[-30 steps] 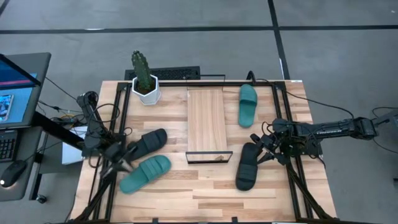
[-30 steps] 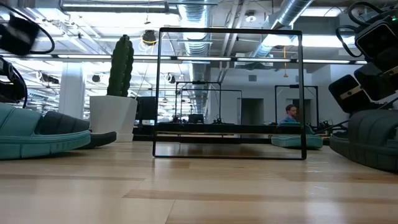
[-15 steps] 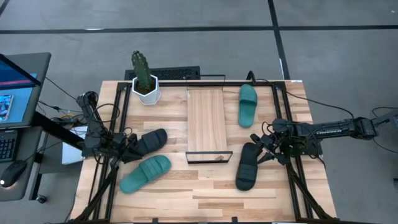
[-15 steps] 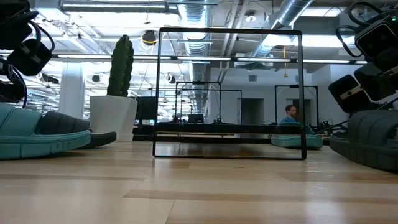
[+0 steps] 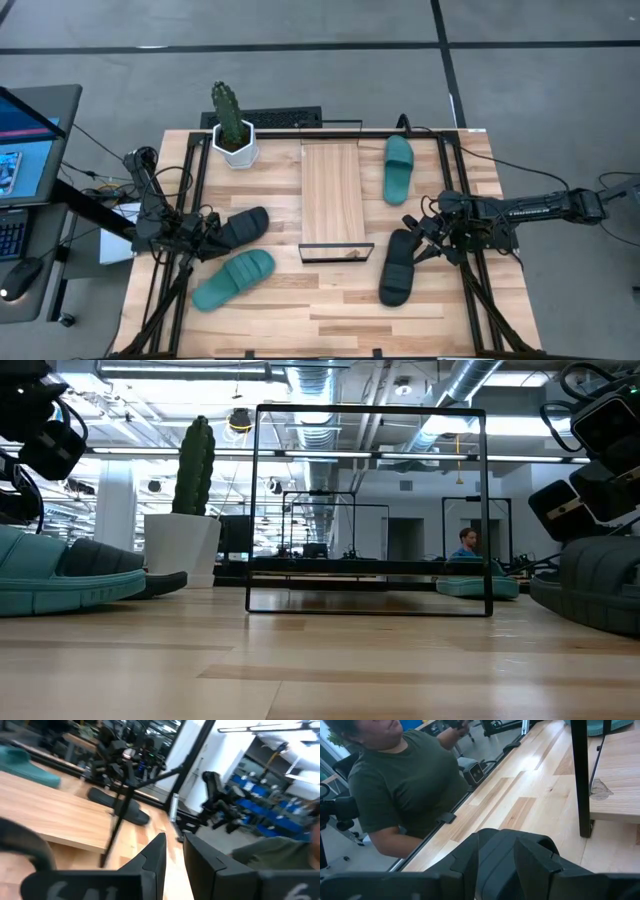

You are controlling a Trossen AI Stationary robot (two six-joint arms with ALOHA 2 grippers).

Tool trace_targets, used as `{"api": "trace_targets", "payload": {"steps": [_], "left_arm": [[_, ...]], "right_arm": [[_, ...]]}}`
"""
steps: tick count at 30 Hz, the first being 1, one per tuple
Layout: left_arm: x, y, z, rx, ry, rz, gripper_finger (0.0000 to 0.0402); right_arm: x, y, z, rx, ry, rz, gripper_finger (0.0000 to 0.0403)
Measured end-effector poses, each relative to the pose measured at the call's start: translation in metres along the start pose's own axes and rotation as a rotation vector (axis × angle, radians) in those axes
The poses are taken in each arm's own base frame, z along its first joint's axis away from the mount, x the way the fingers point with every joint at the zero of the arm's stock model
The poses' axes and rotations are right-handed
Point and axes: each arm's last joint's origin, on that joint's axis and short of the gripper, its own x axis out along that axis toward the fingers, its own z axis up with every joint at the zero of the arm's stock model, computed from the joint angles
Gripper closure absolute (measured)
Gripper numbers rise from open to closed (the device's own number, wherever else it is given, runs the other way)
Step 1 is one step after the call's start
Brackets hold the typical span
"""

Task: Pick and place slides into the shelf
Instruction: Put the left green slide on the shelf

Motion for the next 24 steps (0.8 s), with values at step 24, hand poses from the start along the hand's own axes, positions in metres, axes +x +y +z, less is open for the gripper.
{"api": "trace_targets", "payload": {"steps": [24], "left_arm": [[0.0007, -0.0005, 0.0002, 0.035, 0.022, 0.023, 0.0346]], "right_arm": [[0.0000, 0.0000, 0.0000, 0.000, 0.000, 0.000, 0.0289]]}}
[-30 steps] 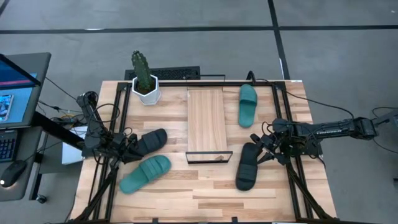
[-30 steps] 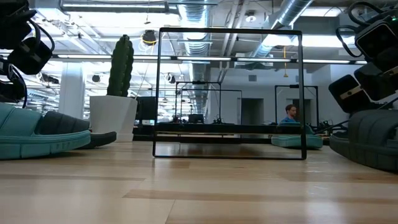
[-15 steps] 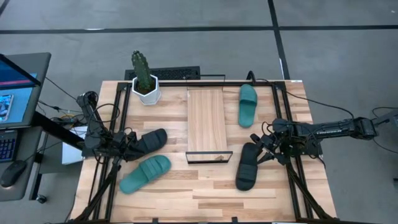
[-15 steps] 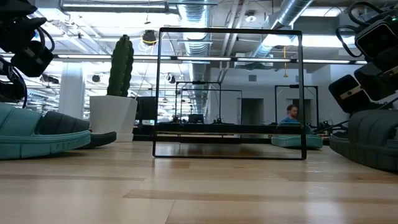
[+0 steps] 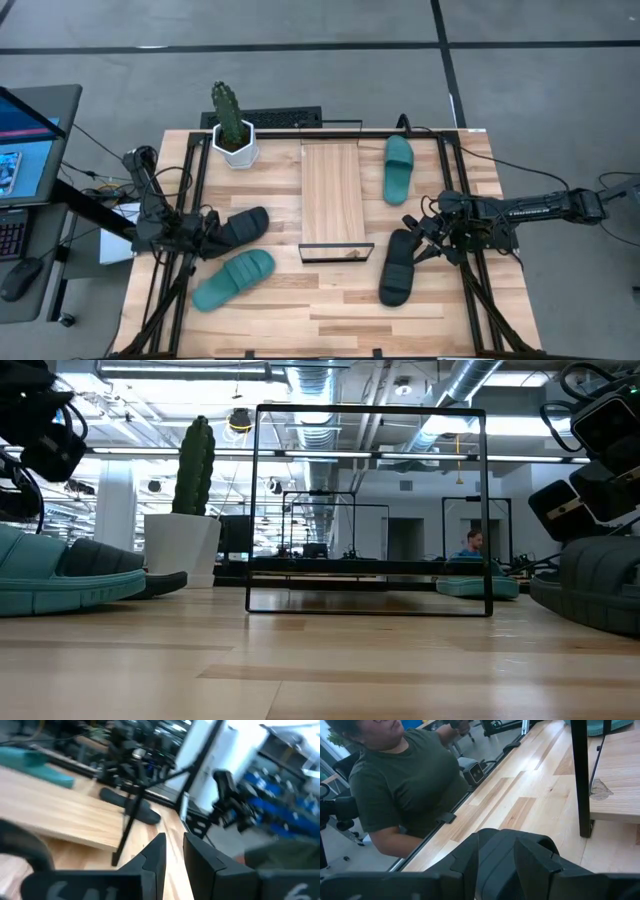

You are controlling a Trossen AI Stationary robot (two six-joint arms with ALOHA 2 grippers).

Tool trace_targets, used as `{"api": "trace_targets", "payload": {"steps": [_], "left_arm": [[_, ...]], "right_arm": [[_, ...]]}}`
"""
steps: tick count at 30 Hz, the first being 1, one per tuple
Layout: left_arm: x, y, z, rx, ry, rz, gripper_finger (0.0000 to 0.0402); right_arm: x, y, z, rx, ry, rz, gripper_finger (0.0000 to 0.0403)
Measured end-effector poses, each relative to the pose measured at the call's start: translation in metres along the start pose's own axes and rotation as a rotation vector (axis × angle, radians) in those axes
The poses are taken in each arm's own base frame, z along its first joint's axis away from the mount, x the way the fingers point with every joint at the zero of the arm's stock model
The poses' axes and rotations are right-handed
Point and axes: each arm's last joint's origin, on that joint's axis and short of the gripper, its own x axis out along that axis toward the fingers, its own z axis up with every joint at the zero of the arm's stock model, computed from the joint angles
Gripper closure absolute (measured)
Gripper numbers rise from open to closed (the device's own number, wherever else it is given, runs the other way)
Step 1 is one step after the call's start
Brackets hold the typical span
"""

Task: Pick and place slides into the shelf
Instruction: Put the left green slide on the shelf

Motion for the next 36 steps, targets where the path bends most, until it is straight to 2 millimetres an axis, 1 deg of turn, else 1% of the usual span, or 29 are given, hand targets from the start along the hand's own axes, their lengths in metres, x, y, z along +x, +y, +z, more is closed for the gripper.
{"api": "trace_targets", "payload": {"steps": [2, 6, 8, 11, 14, 16, 18, 21, 24, 26, 31, 36], "left_arm": [[0.001, -0.001, -0.002, 0.064, 0.027, -0.023, 0.0346], [0.004, -0.003, -0.007, 0.160, 0.064, -0.011, 0.0346], [0.006, -0.006, -0.004, 0.196, 0.074, -0.010, 0.0346], [0.009, -0.016, 0.010, 0.259, 0.074, -0.013, 0.0346], [0.015, -0.031, 0.029, 0.372, 0.066, -0.023, 0.0346], [0.020, -0.043, 0.041, 0.488, 0.064, -0.029, 0.0346], [0.026, -0.054, 0.049, 0.627, 0.077, -0.055, 0.0346], [0.037, -0.071, 0.054, 0.867, 0.102, -0.119, 0.0346], [0.047, -0.080, 0.047, 1.095, 0.167, -0.140, 0.0346], [0.053, -0.084, 0.040, 1.198, 0.221, -0.117, 0.0346], [0.066, -0.087, 0.028, 1.316, 0.321, 0.105, 0.0346], [0.074, -0.088, 0.010, 1.365, 0.431, 0.164, 0.0346]], "right_arm": [[0.000, 0.000, 0.000, 0.000, 0.000, 0.000, 0.0289], [0.000, 0.000, 0.000, 0.000, 0.000, 0.000, 0.0289], [0.000, 0.000, 0.000, 0.000, 0.000, 0.000, 0.0289], [0.000, 0.000, 0.000, 0.000, 0.000, 0.000, 0.0289], [0.000, 0.000, 0.000, 0.000, 0.000, 0.000, 0.0289], [0.000, 0.000, 0.000, 0.000, 0.000, 0.000, 0.0289], [0.000, 0.000, 0.000, 0.000, 0.000, 0.000, 0.0289], [0.000, 0.000, 0.000, 0.000, 0.000, 0.000, 0.0289], [0.000, 0.000, 0.000, 0.000, 0.000, 0.000, 0.0289], [0.000, 0.000, 0.000, 0.000, 0.000, 0.000, 0.0289], [0.000, 0.000, 0.000, 0.000, 0.000, 0.000, 0.0289], [0.000, 0.000, 0.000, 0.000, 0.000, 0.000, 0.0289]]}}
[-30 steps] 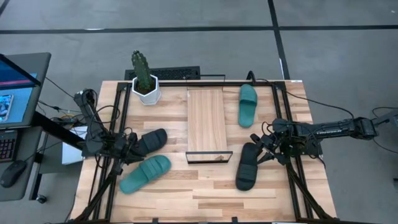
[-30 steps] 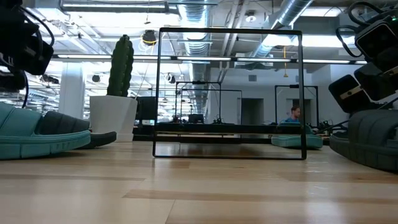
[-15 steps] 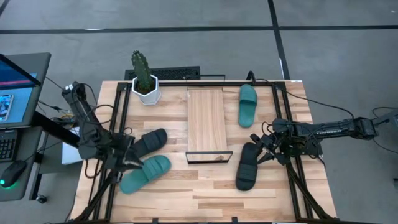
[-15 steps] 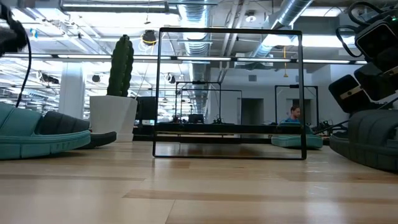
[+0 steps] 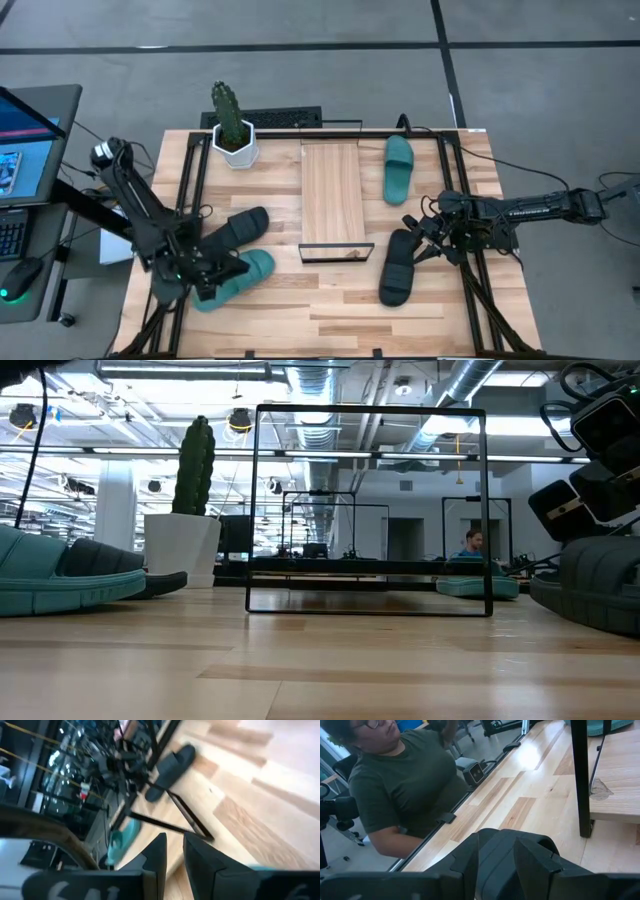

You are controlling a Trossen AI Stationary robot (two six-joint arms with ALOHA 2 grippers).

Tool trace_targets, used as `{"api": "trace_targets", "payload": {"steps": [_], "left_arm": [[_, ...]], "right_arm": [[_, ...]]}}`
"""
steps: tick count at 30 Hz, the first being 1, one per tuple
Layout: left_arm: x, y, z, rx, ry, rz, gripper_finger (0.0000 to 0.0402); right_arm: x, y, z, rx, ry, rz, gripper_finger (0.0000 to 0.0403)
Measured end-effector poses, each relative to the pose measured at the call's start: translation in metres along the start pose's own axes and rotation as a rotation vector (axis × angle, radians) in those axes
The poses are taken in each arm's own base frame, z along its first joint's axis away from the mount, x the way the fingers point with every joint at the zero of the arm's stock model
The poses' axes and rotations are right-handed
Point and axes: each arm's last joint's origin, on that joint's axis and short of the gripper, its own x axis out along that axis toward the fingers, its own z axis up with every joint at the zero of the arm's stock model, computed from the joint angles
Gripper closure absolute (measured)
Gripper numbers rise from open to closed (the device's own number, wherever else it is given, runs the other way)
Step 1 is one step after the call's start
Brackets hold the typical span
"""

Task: Pick and place slides into the shelf
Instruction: Put the left green slide on the shelf

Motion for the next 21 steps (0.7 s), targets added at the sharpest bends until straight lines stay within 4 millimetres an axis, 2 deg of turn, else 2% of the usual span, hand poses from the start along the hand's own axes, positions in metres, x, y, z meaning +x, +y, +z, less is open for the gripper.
{"api": "trace_targets", "payload": {"steps": [8, 16, 21], "left_arm": [[0.007, -0.012, 0.006, -0.020, 0.162, -0.079, 0.0346], [0.004, -0.017, 0.006, -0.234, 0.376, -0.251, 0.0346], [0.006, -0.024, 0.006, -0.314, 0.437, -0.338, 0.0346]], "right_arm": [[0.000, 0.000, 0.000, 0.000, -0.001, 0.000, 0.0289], [0.000, 0.000, 0.000, 0.000, 0.000, 0.000, 0.0289], [0.000, 0.000, 0.000, -0.001, -0.001, 0.000, 0.0289]]}}
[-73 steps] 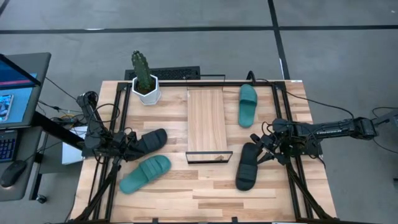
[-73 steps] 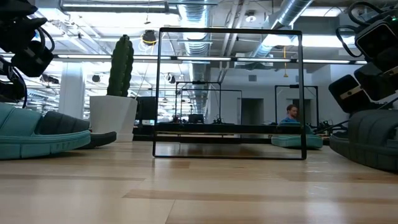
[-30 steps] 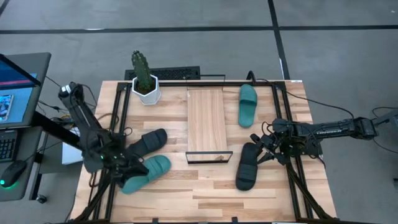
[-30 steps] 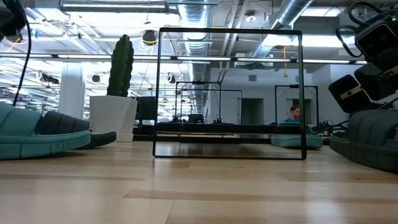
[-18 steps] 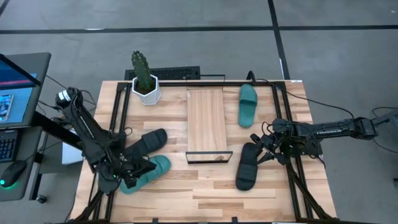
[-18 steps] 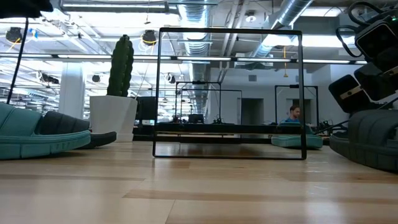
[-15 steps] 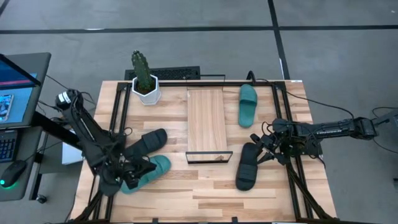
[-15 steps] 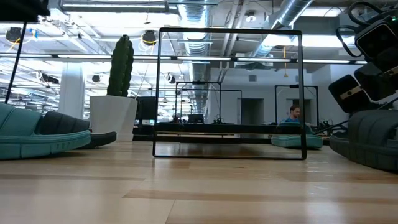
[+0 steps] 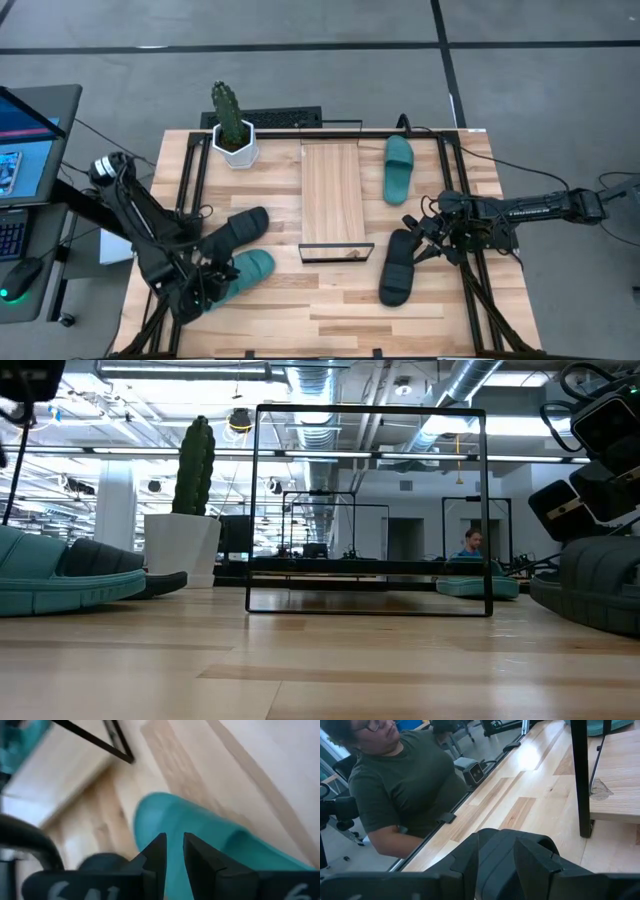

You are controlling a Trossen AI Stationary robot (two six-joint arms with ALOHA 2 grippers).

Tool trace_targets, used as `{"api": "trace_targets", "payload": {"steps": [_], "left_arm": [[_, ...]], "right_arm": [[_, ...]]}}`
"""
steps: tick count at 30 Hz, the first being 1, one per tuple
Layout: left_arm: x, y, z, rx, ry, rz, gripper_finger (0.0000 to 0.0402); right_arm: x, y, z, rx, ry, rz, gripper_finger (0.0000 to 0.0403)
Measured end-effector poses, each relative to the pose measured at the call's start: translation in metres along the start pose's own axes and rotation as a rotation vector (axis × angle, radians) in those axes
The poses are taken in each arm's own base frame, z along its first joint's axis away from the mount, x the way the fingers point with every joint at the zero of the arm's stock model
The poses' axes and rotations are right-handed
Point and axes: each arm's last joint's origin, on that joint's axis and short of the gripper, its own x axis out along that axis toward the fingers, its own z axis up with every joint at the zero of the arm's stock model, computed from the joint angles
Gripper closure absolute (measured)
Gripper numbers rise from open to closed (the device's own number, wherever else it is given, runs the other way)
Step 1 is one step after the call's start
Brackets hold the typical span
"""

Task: Pick and place slides into the shelf
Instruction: Put the left green slide on the shelf

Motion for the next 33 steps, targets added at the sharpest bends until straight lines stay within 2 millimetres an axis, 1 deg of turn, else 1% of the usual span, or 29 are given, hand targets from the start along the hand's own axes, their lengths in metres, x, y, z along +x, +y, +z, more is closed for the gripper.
{"api": "trace_targets", "payload": {"steps": [4, 10, 17, 23, 27, 33], "left_arm": [[0.004, -0.005, -0.002, -0.055, 0.050, -0.046, 0.0346], [0.008, -0.009, -0.004, -0.068, 0.098, -0.082, 0.0346], [0.010, -0.011, -0.008, -0.025, 0.153, -0.091, 0.0346], [0.016, -0.014, -0.011, 0.064, 0.206, -0.070, 0.0346], [0.021, -0.016, -0.013, 0.079, 0.235, -0.059, 0.0346], [0.023, -0.018, -0.013, 0.088, 0.245, -0.055, 0.0346]], "right_arm": [[0.000, 0.000, 0.000, 0.000, 0.000, 0.001, 0.0289], [0.000, 0.000, 0.000, 0.000, 0.000, 0.000, 0.0289], [0.000, 0.000, 0.000, 0.000, 0.000, 0.000, 0.0289], [0.000, 0.000, 0.000, 0.001, 0.000, 0.000, 0.0289], [0.000, 0.000, 0.000, 0.000, 0.000, 0.000, 0.0289], [0.000, 0.000, 0.000, 0.001, 0.000, 0.000, 0.0289]]}}
